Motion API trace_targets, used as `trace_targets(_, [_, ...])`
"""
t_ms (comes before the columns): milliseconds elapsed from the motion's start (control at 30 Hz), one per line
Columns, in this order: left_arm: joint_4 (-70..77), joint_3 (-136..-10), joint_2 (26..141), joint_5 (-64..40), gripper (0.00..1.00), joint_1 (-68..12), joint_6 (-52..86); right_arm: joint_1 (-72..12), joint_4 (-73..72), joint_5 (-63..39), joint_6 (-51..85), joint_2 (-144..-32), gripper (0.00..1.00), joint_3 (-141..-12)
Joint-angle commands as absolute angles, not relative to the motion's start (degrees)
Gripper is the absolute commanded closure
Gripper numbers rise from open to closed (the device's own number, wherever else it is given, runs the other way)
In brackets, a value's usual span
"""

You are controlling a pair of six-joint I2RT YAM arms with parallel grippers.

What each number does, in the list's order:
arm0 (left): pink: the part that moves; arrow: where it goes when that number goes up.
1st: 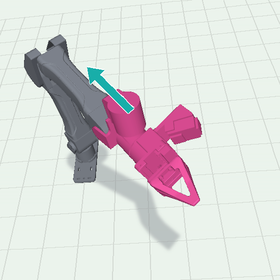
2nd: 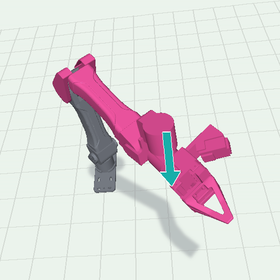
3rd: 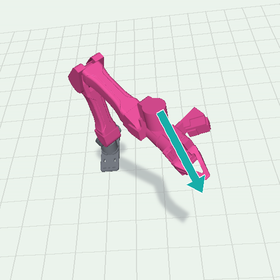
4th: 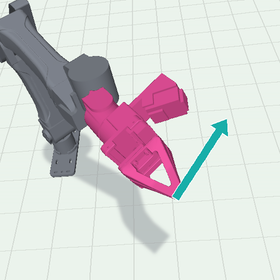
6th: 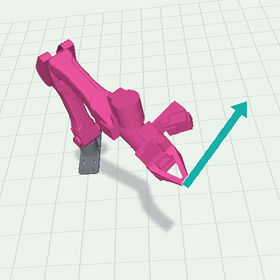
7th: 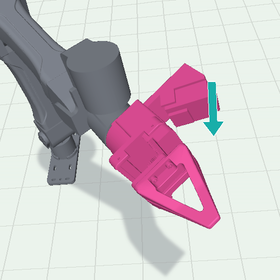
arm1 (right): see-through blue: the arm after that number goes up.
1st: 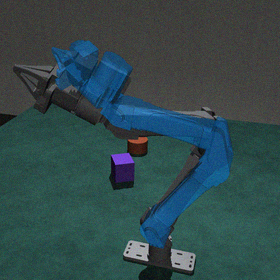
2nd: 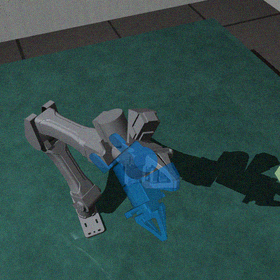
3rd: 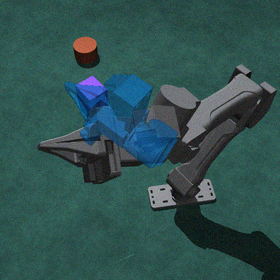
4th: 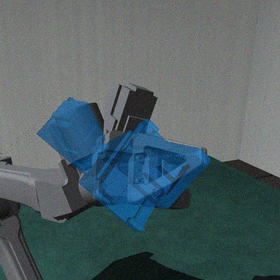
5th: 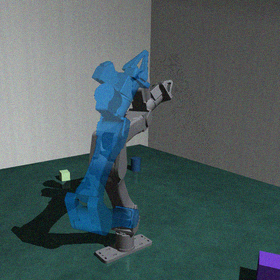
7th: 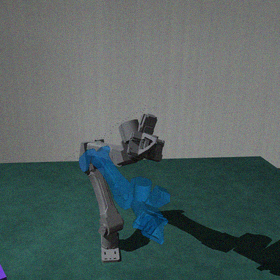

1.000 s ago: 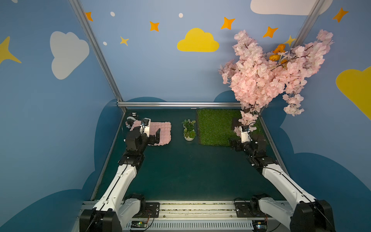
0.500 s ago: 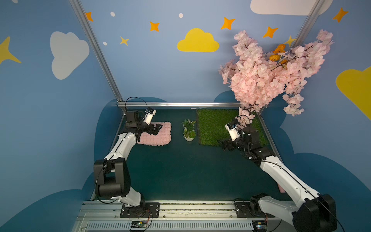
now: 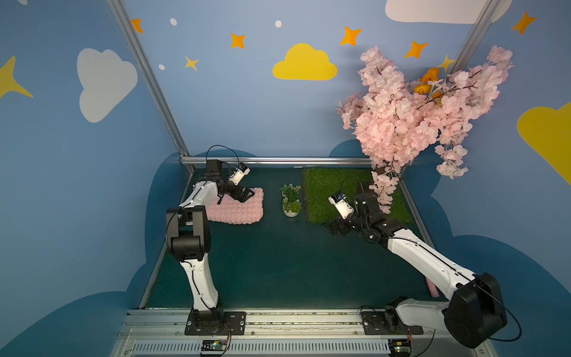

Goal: Remove the decoration from the bag
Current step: Move the bag to the center of the board.

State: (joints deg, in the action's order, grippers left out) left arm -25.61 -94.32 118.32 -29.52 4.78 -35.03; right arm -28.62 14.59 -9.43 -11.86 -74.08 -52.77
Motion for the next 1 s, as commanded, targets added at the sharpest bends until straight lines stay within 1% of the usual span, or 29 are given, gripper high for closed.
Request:
trace_targets(0, [-31.0,-101.3,121.6,-28.6,0.02,4.1,-38.7,-29.0,16.6,-9.0,-12.8,-75.7,0.02,-54.9])
trace_targets(100, [-33.3,-105.5,125.1,-27.8,0.02,3.7,-40.3,-29.1,17.5,-9.5,-13.0,-77.0,0.02,-55.9])
trace_targets(400, [-37.7,-111.0,131.8,-25.1,0.03,2.6,-43.9,-29.1,18.9,-9.2,-13.1,-79.2,0.02,-57.1])
trace_targets(567, [-38.1,-112.7,134.1,-25.3,0.03,2.6,-44.0,-29.3,19.3,-9.9,-12.2,-80.4,0.02,-58.2])
trace_targets(700, [-40.2,-113.7,136.4,-23.3,0.05,2.0,-44.7,-29.5,20.1,-10.5,-12.1,-81.5,0.02,-59.2])
trace_targets(833, [-41.7,-114.5,138.3,-21.6,0.1,1.3,-45.0,-29.8,20.6,-11.0,-11.6,-82.3,0.02,-59.8])
trace_targets(900, [-41.7,-114.9,138.9,-20.7,0.15,1.1,-44.7,-30.2,20.6,-10.8,-11.6,-82.5,0.02,-59.9])
trace_targets(967, [-41.5,-115.2,139.2,-20.2,0.22,1.0,-44.3,-30.3,20.6,-10.5,-11.6,-82.5,0.02,-59.8])
